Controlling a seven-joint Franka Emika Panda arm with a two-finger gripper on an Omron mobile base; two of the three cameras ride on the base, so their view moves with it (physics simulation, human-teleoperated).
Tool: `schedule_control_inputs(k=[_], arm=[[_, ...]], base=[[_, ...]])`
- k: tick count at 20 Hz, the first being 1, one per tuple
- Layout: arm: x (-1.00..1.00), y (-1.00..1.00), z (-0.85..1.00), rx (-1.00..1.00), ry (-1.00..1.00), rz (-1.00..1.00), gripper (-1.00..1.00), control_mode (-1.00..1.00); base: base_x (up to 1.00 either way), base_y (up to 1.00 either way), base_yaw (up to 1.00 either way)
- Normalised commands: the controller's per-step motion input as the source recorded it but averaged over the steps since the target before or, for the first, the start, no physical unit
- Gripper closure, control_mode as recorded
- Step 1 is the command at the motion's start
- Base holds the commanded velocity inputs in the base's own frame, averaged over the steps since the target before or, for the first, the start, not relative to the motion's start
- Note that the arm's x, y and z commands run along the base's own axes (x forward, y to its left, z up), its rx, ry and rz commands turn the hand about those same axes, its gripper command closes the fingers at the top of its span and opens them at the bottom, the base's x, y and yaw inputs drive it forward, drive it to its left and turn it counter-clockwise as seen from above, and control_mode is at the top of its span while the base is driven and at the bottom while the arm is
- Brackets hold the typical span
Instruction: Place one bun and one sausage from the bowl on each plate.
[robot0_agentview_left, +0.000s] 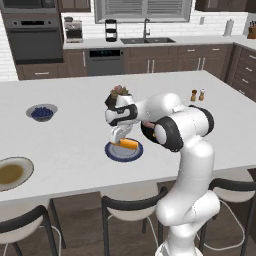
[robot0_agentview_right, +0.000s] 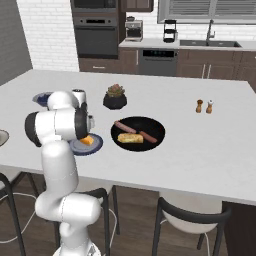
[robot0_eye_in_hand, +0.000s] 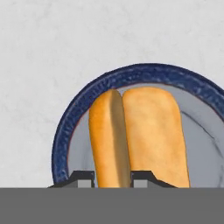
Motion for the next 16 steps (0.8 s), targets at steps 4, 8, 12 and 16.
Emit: schedule_control_inputs(k=[4, 8, 12, 16], arm=[[0.14, 0.0, -0.04, 0.0, -0.05, 0.0, 1.0, -1.0], [0.42, 0.0, 0.0, 0.0, -0.08, 0.0, 1.0, -1.0], [0.37, 0.0, -0.18, 0.0, -0.01, 0.0, 1.0, -1.0], [0.16, 0.0, -0.29, 0.0, 0.0, 0.0, 1.0, -1.0]], base=[[0.0, 0.0, 0.0], [0.0, 0.0, 0.0], [0.0, 0.0, 0.0], [0.0, 0.0, 0.0]])
